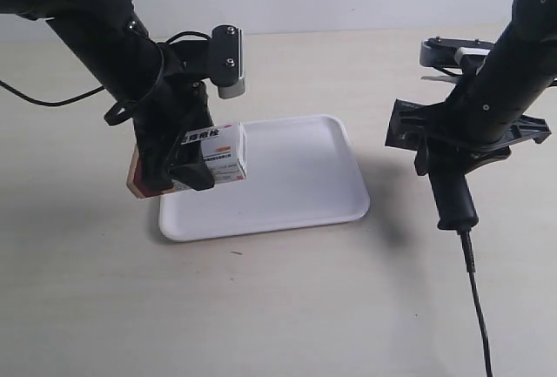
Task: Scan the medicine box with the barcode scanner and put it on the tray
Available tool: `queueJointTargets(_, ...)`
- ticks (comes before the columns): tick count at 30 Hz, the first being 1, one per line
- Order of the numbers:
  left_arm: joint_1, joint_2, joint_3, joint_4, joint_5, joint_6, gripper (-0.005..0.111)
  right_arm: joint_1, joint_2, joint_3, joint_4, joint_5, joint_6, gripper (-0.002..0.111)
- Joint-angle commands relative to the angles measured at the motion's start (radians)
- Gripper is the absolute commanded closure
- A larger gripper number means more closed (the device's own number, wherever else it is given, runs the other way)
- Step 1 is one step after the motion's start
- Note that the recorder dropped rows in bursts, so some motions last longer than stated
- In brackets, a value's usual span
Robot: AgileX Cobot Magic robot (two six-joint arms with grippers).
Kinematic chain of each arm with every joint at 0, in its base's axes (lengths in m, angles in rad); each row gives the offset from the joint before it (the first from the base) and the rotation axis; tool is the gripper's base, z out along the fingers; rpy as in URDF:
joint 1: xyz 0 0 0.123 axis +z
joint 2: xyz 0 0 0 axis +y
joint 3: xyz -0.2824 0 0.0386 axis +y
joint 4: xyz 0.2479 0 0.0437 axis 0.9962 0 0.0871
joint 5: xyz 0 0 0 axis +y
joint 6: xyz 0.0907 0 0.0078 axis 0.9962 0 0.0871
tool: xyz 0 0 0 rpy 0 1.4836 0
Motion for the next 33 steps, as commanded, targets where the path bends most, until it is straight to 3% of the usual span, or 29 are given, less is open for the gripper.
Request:
queueJointTargets(1,-0.003,0.045,-0.061,-0.008,-0.022,-0.004,0.107,-0.005,0.014,-0.003,-0.001,-0.024,-0.005,0.108)
queueJointTargets(11,-0.02,0.145,-0.206,-0.036,0.012,-0.004,0.107,-0.005,0.065,-0.003,-0.003,-0.041,-0.005,0.108)
queueJointTargets(25,-0.033,0.217,-0.228,-0.03,0.01,-0.004,0.107,-0.005,0.101,-0.003,-0.001,-0.072,-0.005,0.107)
queueJointTargets(29,-0.033,0.217,-0.228,-0.03,0.008,-0.004,0.107,-0.005,0.101,-0.003,-0.001,-0.072,-0.005,0.088)
queueJointTargets(33,-0.033,0.217,-0.228,-0.03,0.008,-0.004,0.107,-0.005,0.101,-0.003,-0.001,-0.068,-0.005,0.059)
